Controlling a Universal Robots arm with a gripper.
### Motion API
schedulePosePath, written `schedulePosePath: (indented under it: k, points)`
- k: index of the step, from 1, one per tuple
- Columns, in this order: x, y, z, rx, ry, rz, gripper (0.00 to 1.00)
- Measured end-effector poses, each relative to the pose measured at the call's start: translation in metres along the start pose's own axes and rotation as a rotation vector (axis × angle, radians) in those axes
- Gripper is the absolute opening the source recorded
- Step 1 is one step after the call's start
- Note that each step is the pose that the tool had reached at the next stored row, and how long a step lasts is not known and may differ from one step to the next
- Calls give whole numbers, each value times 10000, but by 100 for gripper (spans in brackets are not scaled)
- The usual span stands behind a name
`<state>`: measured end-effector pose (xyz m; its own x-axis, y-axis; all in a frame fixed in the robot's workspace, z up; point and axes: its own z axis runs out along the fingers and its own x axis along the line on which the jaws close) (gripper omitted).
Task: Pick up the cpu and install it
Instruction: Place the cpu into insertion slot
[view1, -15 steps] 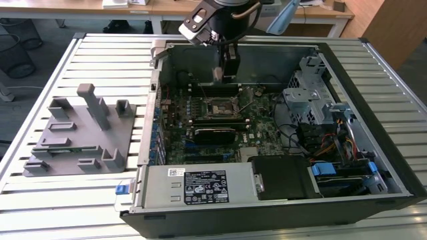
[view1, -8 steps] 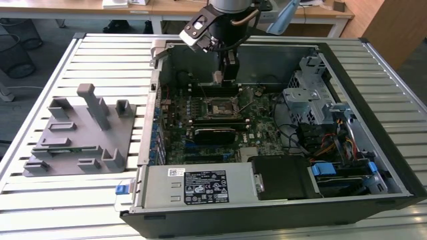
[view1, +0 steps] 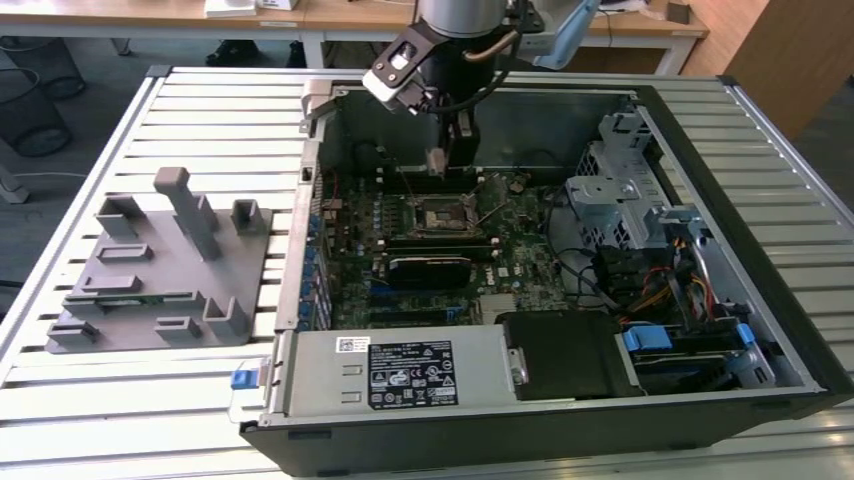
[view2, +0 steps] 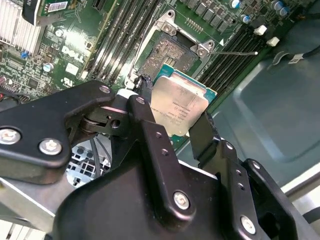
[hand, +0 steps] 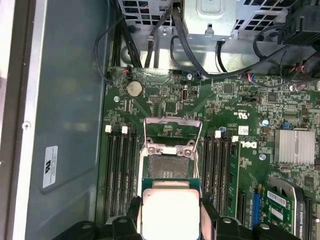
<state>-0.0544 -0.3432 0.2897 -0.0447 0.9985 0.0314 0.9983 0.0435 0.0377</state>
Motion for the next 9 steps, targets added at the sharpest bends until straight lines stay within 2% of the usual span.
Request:
schedulePosePath:
  k: [9]
  points:
    - [-5,-4,147,-1,0,18,54]
